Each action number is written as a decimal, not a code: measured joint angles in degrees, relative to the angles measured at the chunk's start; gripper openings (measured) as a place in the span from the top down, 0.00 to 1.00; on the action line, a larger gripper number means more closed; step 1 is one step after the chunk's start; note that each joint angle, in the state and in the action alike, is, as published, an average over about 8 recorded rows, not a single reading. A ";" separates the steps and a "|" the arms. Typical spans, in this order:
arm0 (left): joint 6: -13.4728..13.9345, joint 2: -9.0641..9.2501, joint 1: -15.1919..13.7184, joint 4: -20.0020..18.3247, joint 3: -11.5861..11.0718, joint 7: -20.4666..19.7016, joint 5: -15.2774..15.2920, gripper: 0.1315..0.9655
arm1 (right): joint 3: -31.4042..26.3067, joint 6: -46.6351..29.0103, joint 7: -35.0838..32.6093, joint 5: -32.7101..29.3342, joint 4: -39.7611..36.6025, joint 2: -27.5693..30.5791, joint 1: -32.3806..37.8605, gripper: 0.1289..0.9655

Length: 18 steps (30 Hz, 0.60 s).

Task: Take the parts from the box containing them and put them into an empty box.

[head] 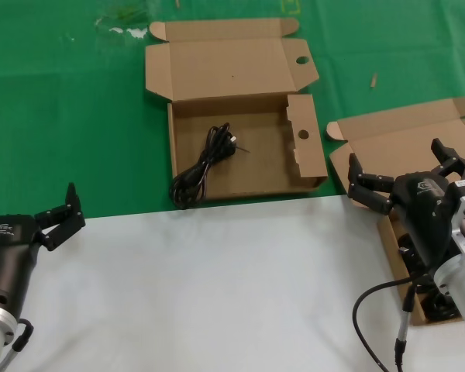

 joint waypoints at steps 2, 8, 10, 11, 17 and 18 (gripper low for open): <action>0.00 0.00 0.00 0.00 0.00 0.00 0.00 0.00 | 0.00 0.00 0.00 0.00 0.00 0.00 0.00 0.00; 0.00 0.00 0.00 0.00 0.00 0.00 0.00 0.00 | 0.00 0.00 0.00 0.00 0.00 0.00 0.00 0.00; 0.00 0.00 0.00 0.00 0.00 0.00 0.01 0.00 | 0.00 0.00 0.00 0.00 0.00 0.00 0.00 0.00; 0.00 0.00 0.00 0.00 0.00 0.00 0.01 0.00 | 0.00 0.00 0.00 0.00 0.00 0.00 0.00 0.00; 0.00 0.00 0.00 0.00 0.00 0.00 0.01 0.00 | 0.00 0.00 0.00 0.00 0.00 0.00 0.00 0.00; 0.00 0.00 0.00 0.00 0.00 0.00 0.00 0.00 | 0.00 0.00 0.00 0.00 0.00 0.00 0.00 0.00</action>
